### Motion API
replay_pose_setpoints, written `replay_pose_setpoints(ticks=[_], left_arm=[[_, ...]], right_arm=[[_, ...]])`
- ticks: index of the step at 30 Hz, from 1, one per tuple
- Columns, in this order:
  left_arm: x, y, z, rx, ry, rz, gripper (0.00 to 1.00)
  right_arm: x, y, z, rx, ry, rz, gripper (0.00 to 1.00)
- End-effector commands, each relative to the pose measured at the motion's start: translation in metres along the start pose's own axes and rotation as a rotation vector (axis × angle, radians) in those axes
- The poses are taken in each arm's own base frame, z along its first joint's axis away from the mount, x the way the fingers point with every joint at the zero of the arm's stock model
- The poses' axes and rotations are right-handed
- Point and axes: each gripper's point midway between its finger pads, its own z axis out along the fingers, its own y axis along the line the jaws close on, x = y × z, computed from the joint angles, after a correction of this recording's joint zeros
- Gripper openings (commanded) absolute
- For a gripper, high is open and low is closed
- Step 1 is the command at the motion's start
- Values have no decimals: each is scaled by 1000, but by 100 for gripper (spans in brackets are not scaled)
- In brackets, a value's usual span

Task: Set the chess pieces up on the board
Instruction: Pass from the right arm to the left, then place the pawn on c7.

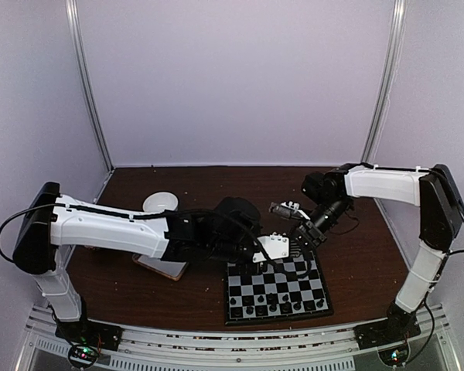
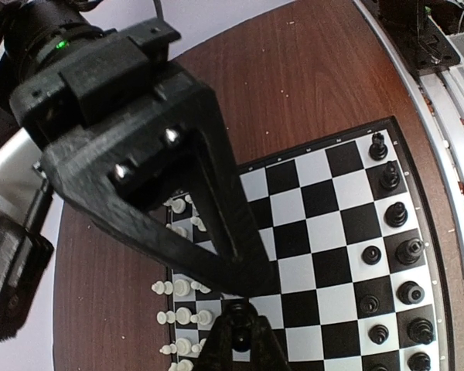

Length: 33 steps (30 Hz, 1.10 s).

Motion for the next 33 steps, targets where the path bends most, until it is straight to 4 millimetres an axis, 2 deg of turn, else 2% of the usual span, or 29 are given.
replay_pose_setpoints(ticks=[1,9,12,17,21,26,33], left_arm=[[-17,1,10,33,-20,-4,0],[-27,-21,34,215,5,24,0],[-29,-28,41,275,12,37,0],[-26,-48,56,420,53,49,0],[-20,-61,63,507,89,49,0],[-18,-73,67,577,106,18,0],[-14,-78,71,605,141,19,1]], right_arm=[[13,7,-47,67,-32,-48,31],[36,-2,-141,250,-231,36,31],[38,-6,-162,324,-319,60,30],[43,-22,-176,532,-409,104,31],[38,-22,-193,685,-440,54,32],[39,-20,-193,702,-457,45,34],[40,-23,-192,697,-442,45,34]])
